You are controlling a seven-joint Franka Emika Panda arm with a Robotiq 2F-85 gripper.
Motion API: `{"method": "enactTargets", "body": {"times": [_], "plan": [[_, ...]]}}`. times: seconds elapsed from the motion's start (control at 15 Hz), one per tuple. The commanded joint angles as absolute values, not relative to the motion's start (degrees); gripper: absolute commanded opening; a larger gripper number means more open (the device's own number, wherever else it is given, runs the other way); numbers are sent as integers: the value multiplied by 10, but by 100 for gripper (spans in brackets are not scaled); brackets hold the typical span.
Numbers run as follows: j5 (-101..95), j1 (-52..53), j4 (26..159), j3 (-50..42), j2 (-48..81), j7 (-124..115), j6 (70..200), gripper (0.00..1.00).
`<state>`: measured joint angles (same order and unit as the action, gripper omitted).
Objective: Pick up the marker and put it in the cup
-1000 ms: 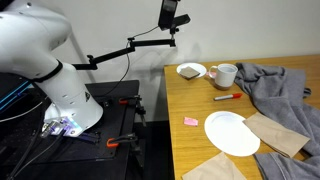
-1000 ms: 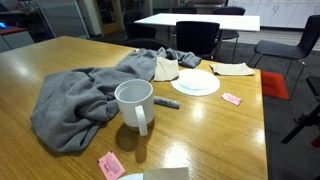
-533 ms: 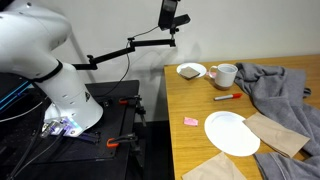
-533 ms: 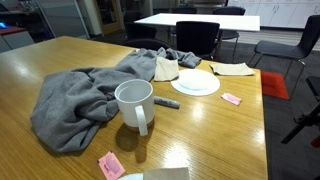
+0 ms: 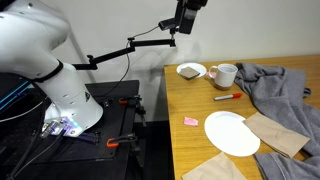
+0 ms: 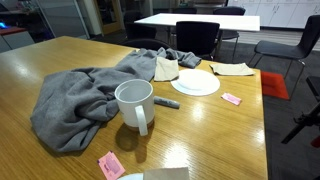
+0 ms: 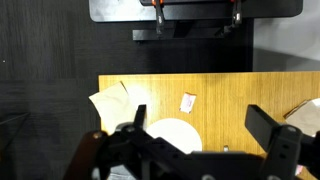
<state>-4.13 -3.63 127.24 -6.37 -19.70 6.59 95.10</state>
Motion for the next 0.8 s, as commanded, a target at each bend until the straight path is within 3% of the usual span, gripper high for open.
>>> {"method": "enactTargets", "body": {"times": [0.0,0.73], "plan": [[-37,-23,1286,-50,-172,79,1005,100],[-30,16,1317,-8,-50,109,1223,100]]}}
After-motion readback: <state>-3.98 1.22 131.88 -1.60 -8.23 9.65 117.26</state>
